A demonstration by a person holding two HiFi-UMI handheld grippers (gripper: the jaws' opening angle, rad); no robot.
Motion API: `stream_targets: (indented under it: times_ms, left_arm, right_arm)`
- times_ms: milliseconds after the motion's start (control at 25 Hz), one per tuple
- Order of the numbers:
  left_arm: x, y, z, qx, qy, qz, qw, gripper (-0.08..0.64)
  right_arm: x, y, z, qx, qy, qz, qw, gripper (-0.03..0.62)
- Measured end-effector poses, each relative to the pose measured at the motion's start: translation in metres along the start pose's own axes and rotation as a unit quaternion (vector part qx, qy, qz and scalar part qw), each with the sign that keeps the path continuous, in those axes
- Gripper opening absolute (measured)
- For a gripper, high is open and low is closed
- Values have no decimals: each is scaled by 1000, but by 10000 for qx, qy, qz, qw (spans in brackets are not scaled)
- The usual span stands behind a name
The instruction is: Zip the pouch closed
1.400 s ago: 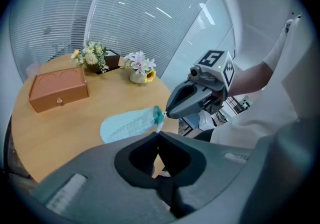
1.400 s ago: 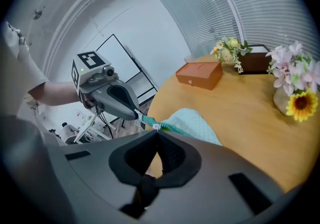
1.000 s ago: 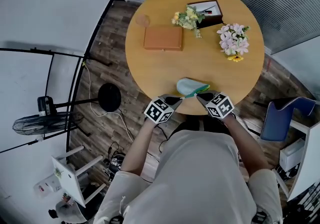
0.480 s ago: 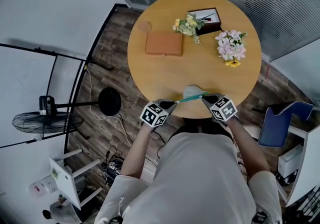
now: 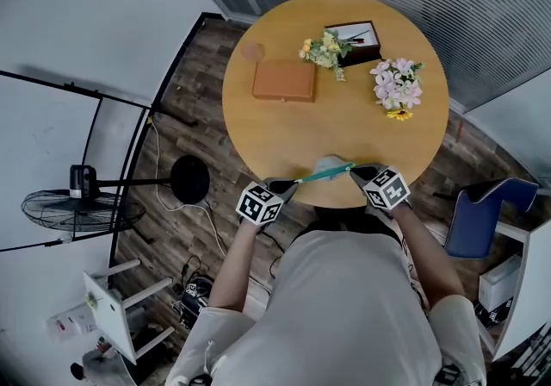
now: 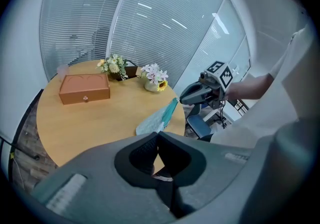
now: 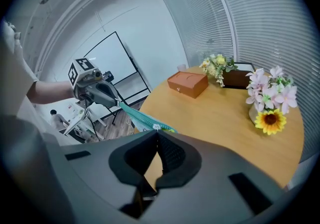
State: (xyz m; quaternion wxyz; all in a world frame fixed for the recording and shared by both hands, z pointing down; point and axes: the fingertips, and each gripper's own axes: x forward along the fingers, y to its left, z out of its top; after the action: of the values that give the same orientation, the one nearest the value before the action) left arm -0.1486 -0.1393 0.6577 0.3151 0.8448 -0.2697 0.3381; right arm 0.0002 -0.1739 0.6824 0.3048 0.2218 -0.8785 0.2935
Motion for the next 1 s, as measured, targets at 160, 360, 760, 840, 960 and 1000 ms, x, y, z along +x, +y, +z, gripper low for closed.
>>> stream_targets:
  times_ms: [160, 360, 760, 840, 960, 1000]
  left_arm:
    - [-3, 1, 0, 9, -40, 31, 10000, 18]
    - [-7, 2, -1, -6, -68, 66, 10000, 18]
    - [-12, 15, 11, -88, -281, 273, 9992, 18]
    - [-10, 20, 13, -35, -309, 379, 9988, 18]
    - [-7, 28, 18, 102, -382, 561, 9976, 18]
    - [-5, 30, 18, 193, -357, 635, 9972, 18]
  right_arm:
    - [-2, -3, 0, 58, 5, 59, 10000, 5]
    - [-4, -9, 0, 97, 26, 30, 9999, 5]
    - [0, -16, 11, 164, 97, 144, 9997, 5]
    - [2, -19, 15, 93, 51, 15, 9999, 5]
    - [3, -24, 21, -62, 2, -158, 9999, 6]
    - [5, -26, 22, -99, 11, -224, 9997, 8]
